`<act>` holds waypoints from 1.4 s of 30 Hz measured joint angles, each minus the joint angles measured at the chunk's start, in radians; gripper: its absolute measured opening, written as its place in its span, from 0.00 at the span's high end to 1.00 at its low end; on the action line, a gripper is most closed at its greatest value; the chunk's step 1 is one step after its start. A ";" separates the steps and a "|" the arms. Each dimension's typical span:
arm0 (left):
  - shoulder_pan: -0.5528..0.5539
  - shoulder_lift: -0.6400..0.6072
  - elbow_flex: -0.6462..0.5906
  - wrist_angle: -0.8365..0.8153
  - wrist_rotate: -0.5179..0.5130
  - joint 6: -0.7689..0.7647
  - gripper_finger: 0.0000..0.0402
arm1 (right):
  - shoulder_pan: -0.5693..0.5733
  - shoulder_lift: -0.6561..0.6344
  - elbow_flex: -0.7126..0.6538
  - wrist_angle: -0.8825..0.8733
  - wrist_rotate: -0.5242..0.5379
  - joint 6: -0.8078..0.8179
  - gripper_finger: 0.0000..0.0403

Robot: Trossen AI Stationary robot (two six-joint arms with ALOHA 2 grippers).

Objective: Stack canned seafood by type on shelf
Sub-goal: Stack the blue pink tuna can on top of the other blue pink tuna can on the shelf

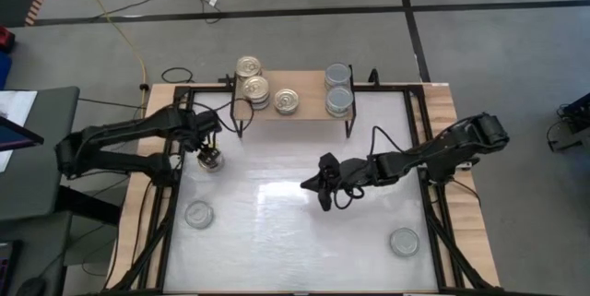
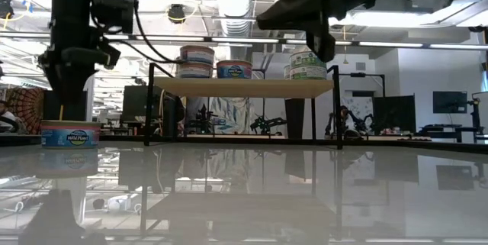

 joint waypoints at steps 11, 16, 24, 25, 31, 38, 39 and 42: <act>0.076 0.005 -0.099 0.129 0.134 0.230 0.36 | -0.020 0.093 0.082 0.000 0.000 -0.003 0.94; 0.068 0.022 -0.098 0.127 0.213 0.229 0.36 | -0.025 0.088 0.085 -0.007 0.000 -0.003 0.94; -0.073 0.089 -0.095 0.124 0.394 0.075 0.36 | -0.024 0.086 0.085 -0.015 0.000 -0.003 0.94; -0.102 0.094 -0.095 0.129 0.415 0.048 0.36 | -0.022 0.086 0.085 -0.016 0.000 -0.004 0.94; -0.286 0.095 -0.096 0.221 0.467 -0.163 0.36 | -0.007 0.086 0.085 -0.024 -0.008 -0.015 0.94; -0.491 0.096 -0.080 0.600 0.485 -0.420 0.36 | -0.003 0.086 0.085 -0.035 -0.093 -0.064 0.94; -0.516 0.096 -0.080 0.682 0.485 -0.441 0.36 | -0.003 0.085 0.085 -0.038 -0.106 -0.064 0.94; -0.576 0.096 -0.079 0.930 0.484 -0.484 0.36 | -0.003 0.085 0.084 -0.056 -0.144 -0.066 0.94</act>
